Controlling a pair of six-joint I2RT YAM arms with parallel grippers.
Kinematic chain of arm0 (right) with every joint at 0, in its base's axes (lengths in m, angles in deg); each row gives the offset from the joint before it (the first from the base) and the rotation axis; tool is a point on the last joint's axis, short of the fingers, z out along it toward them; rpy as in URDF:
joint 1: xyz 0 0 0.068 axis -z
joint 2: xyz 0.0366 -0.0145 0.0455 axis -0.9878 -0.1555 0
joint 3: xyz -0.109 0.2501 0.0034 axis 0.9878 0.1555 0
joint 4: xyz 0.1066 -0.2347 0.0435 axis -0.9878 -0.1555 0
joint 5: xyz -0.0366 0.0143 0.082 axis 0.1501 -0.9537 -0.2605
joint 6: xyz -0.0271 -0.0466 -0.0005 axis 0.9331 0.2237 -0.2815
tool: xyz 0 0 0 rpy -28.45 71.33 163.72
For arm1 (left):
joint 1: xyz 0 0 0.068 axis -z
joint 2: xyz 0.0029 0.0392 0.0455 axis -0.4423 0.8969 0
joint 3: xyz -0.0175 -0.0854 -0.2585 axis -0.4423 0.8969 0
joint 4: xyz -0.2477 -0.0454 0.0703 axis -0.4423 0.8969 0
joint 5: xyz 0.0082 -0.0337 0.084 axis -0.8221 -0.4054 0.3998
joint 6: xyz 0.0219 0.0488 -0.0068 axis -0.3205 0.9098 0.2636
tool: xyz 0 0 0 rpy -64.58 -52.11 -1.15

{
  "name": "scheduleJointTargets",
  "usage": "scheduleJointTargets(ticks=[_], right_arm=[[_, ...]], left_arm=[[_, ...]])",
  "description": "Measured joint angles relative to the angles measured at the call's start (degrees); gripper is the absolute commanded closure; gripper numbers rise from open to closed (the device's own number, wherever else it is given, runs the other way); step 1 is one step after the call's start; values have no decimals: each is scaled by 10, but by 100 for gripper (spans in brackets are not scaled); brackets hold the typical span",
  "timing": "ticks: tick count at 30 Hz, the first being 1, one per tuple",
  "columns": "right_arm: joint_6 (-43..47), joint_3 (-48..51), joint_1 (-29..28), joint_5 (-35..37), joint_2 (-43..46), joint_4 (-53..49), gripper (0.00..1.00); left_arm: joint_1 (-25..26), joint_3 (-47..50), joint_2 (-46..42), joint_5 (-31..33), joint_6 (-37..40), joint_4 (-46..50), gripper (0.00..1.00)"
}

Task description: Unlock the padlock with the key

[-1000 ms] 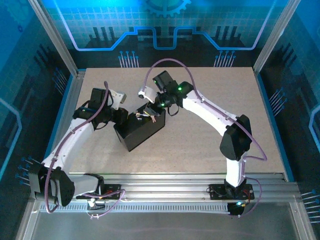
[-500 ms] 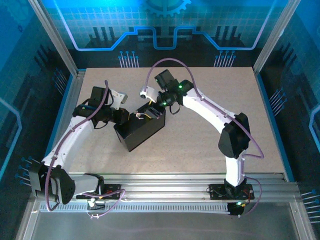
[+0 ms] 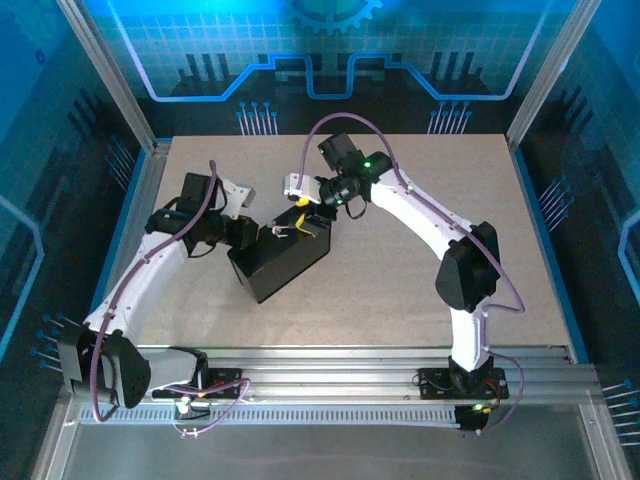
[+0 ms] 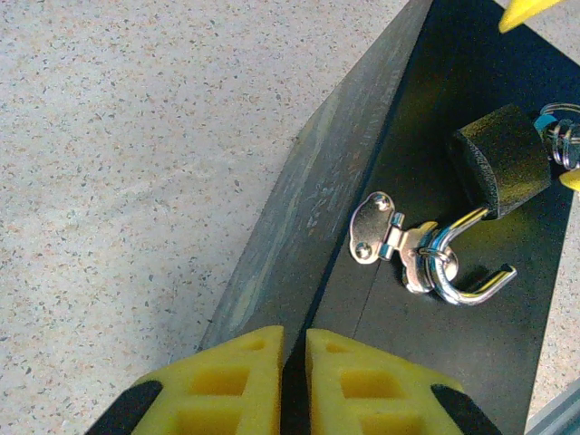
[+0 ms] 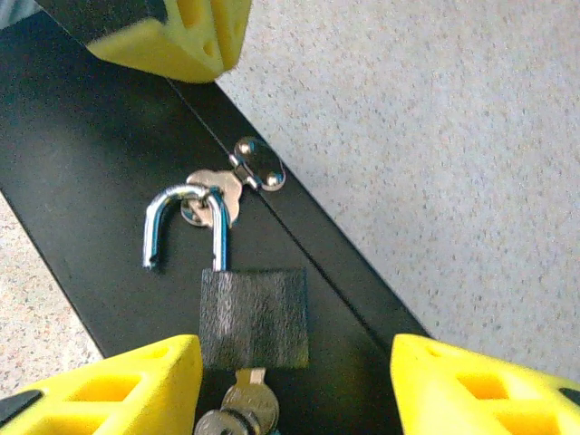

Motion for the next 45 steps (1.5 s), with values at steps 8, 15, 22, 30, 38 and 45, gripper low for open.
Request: scheduleJointTargets(ticks=[8,15,22,30,38,45], right_arm=[[39,-41,1,-45,-42,-35,42],[50,-59,0,-58,-58,-75,46],[32,-81,-3,-48,-72,-83,66],[-27,-101,-7,-27,-79,-105,86],[-135,-94,-21,27,-58,-115,100],[-252,-60,-28,92,-23,-116,100]], left_arm=[[0,0,1,-1,0,-1,87],[0,0,1,-1,0,-1,88],[0,0,1,-2,0,-1,88],[0,1,1,-2,-3,-2,88],[0,1,1,2,-33,-6,89],[4,0,10,1,-53,-23,90]])
